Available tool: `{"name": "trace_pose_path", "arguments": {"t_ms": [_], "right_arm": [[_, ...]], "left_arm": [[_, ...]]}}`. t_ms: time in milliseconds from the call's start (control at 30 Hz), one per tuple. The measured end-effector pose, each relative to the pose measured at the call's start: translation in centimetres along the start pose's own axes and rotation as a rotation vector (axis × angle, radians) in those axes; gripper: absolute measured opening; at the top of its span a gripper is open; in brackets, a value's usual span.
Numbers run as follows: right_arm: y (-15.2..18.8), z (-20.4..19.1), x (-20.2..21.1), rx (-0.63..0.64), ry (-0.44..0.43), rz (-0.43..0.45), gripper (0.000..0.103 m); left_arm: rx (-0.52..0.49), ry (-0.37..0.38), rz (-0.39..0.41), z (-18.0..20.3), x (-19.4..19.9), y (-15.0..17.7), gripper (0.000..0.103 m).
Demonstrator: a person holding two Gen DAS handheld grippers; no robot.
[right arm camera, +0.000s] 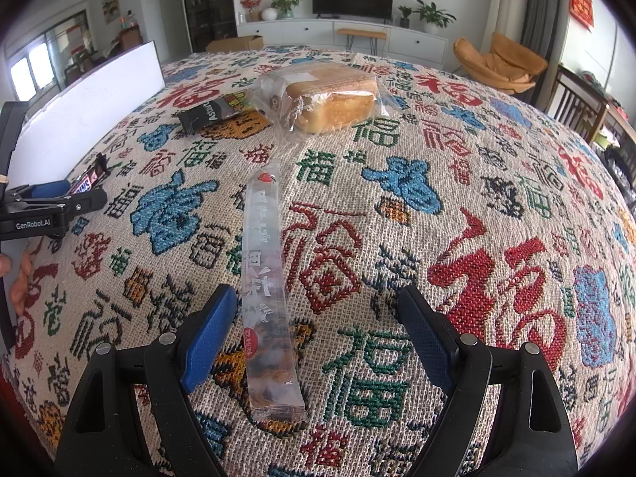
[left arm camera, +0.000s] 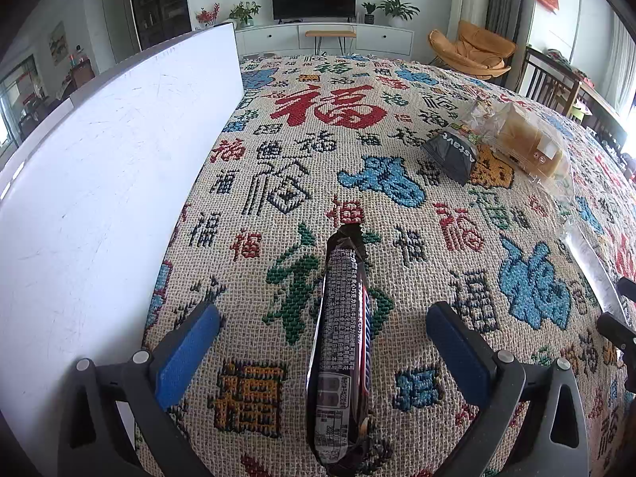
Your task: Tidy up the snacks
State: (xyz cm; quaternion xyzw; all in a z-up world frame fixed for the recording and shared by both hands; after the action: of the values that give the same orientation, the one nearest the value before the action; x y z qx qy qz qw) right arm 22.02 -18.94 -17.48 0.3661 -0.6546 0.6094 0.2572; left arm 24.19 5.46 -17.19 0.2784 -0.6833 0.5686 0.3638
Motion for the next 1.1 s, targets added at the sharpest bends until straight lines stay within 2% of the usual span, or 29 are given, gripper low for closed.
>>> {"name": "trace_pose_path", "arguments": {"t_ms": [967, 1033, 1067, 1100], "right_arm": [[0.00, -0.08, 0.06, -0.006, 0.000, -0.001, 0.086], [0.14, 0.05, 0.03, -0.012, 0.017, -0.033, 0.086], [0.18, -0.08, 0.03, -0.010, 0.032, -0.088, 0.086], [0.20, -0.29, -0.09, -0.013, 0.035, -0.138, 0.086]], "left_arm": [[-0.013, 0.008, -0.011, 0.13, 0.09, 0.10, 0.103], [-0.033, 0.035, -0.037, 0.39, 0.27, 0.25, 0.099], [-0.043, 0.048, -0.039, 0.49, 0.49, 0.22, 0.089], [-0.060, 0.055, -0.032, 0.69, 0.86, 0.13, 0.068]]}}
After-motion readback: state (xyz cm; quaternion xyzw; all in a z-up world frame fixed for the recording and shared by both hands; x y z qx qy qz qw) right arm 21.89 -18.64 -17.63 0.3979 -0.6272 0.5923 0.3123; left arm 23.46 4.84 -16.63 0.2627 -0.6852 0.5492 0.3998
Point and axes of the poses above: each gripper's, at about its wrist camera, not at the fingertips, and x roughly against the way its jaws point, z to its right, y to its underside, the point moved 10 cm from there along -x, roughly the way its jaws point, and after that the axes turned 9 degrees about -x, right-handed, at the moved point
